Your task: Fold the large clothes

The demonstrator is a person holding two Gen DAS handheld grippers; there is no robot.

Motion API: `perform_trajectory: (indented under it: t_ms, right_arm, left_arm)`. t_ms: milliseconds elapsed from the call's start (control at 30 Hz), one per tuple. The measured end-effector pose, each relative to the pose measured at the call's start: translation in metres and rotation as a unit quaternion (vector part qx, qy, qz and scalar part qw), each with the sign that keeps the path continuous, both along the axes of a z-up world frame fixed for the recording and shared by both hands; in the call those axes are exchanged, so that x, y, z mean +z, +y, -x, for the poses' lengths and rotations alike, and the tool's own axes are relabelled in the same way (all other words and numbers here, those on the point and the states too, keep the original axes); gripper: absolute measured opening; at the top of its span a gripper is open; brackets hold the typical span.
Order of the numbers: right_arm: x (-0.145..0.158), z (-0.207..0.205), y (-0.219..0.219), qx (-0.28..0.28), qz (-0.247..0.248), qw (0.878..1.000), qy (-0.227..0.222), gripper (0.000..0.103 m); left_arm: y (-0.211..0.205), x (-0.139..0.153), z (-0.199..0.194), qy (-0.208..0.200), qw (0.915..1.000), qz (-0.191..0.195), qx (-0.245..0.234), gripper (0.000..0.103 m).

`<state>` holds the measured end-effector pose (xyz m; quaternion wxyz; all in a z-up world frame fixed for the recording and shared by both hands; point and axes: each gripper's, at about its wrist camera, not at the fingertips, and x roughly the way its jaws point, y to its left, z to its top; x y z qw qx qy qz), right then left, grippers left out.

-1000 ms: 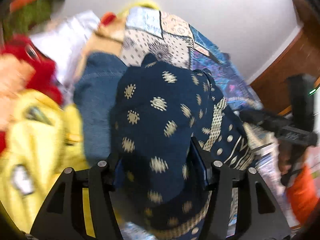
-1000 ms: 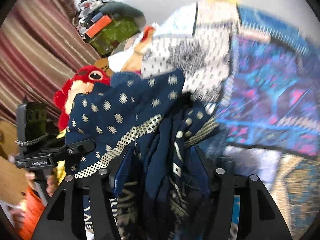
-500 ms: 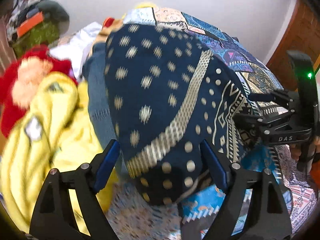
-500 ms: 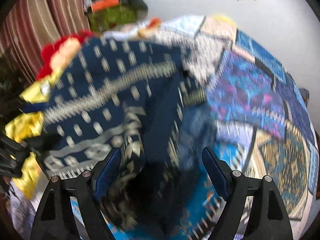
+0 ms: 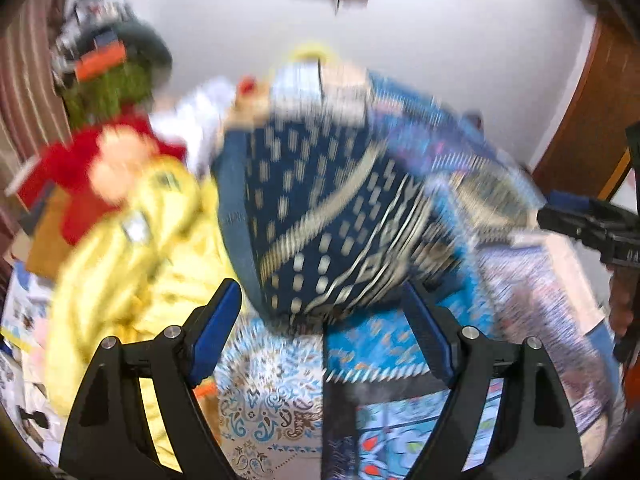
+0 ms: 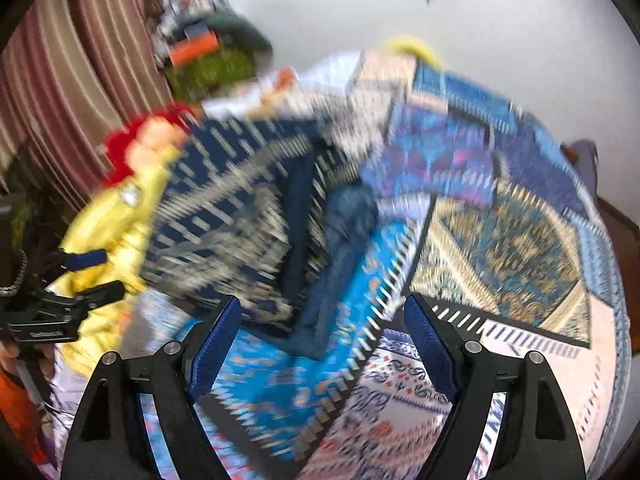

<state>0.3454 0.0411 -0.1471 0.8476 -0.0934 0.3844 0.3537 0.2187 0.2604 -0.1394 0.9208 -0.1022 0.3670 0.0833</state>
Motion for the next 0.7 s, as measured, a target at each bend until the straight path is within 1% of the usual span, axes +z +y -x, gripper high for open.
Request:
perform_trajectory:
  t_ms: [33, 67, 100, 133, 167, 233, 267, 333, 400, 433, 500, 600, 700]
  right_arm:
    - [0.018, 0.012, -0.005, -0.002, -0.017, 1.0, -0.018, 0.082]
    - [0.038, 0.027, -0.009, -0.003, -0.035, 0.999, -0.041, 0.082]
    - [0.052, 0.038, -0.012, -0.002, -0.048, 0.997, -0.058, 0.082]
    - [0.074, 0.056, -0.018, 0.001, -0.068, 0.994, -0.084, 0.082]
    - [0.089, 0.071, -0.022, 0.001, -0.082, 0.991, -0.104, 0.082]
    - [0.117, 0.1, -0.033, 0.0, -0.111, 0.983, -0.144, 0.082]
    - [0.132, 0.116, -0.041, 0.0, -0.129, 0.978, -0.163, 0.082]
    - [0.155, 0.146, -0.054, 0.0, -0.163, 0.968, -0.192, 0.082]
    - [0.17, 0.17, -0.065, -0.004, -0.186, 0.959, -0.213, 0.082]
    - [0.178, 0.186, -0.072, -0.007, -0.201, 0.953, -0.227, 0.082]
    - [0.187, 0.209, -0.081, -0.006, -0.22, 0.945, -0.242, 0.082]
    - [0.192, 0.237, -0.089, -0.003, -0.234, 0.938, -0.256, 0.082]
    - [0.19, 0.255, -0.093, -0.005, -0.235, 0.934, -0.268, 0.082]
  left_arm:
    - [-0.004, 0.016, 0.009, -0.022, 0.9997, -0.007, 0.002, 0.082]
    - [-0.011, 0.041, 0.021, -0.054, 0.9984, -0.015, 0.003, 0.082]
    - [-0.017, 0.057, 0.031, -0.073, 0.9971, -0.021, 0.002, 0.082]
    - [-0.022, 0.071, 0.041, -0.092, 0.9954, -0.027, 0.002, 0.082]
    - [-0.033, 0.094, 0.056, -0.125, 0.9915, -0.036, 0.0, 0.082]
    - [-0.045, 0.119, 0.078, -0.17, 0.9842, -0.048, -0.004, 0.082]
    - [-0.055, 0.137, 0.096, -0.202, 0.9777, -0.058, -0.005, 0.082]
    - [-0.066, 0.156, 0.12, -0.238, 0.9688, -0.069, -0.003, 0.082]
    - [-0.078, 0.173, 0.146, -0.271, 0.9594, -0.079, 0.001, 0.082]
    - [-0.083, 0.178, 0.155, -0.281, 0.956, -0.084, 0.002, 0.083]
    - [-0.096, 0.187, 0.177, -0.304, 0.9472, -0.103, 0.012, 0.083]
    - [-0.11, 0.19, 0.195, -0.322, 0.9396, -0.116, 0.018, 0.083]
    - [-0.121, 0.186, 0.207, -0.325, 0.9365, -0.129, 0.023, 0.083]
